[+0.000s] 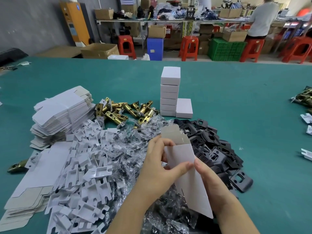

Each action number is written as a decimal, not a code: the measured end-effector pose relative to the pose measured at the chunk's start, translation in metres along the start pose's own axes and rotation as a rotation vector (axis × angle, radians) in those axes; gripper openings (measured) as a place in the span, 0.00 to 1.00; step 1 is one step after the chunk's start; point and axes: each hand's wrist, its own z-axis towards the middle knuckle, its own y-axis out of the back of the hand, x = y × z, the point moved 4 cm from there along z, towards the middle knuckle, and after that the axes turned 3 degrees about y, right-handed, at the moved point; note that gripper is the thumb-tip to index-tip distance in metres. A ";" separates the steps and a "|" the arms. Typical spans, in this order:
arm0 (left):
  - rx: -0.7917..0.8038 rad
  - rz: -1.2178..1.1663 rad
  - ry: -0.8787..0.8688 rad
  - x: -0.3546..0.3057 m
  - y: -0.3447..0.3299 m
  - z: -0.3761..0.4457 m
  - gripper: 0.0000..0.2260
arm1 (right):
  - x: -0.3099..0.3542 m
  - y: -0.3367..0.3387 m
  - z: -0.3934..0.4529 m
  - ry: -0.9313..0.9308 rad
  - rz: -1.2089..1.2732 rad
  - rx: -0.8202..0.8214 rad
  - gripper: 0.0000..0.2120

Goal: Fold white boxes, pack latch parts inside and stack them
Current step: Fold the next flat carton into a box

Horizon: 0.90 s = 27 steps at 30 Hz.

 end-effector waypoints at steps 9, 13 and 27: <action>-0.007 -0.278 0.066 -0.001 0.000 0.000 0.44 | -0.003 0.007 0.008 0.019 0.123 -0.032 0.36; 0.020 -0.381 0.146 0.007 0.005 0.004 0.33 | -0.004 0.011 0.013 0.068 0.128 -0.089 0.33; 0.004 -0.384 0.216 0.022 0.021 0.008 0.25 | -0.007 0.014 0.019 0.194 -0.109 -0.218 0.25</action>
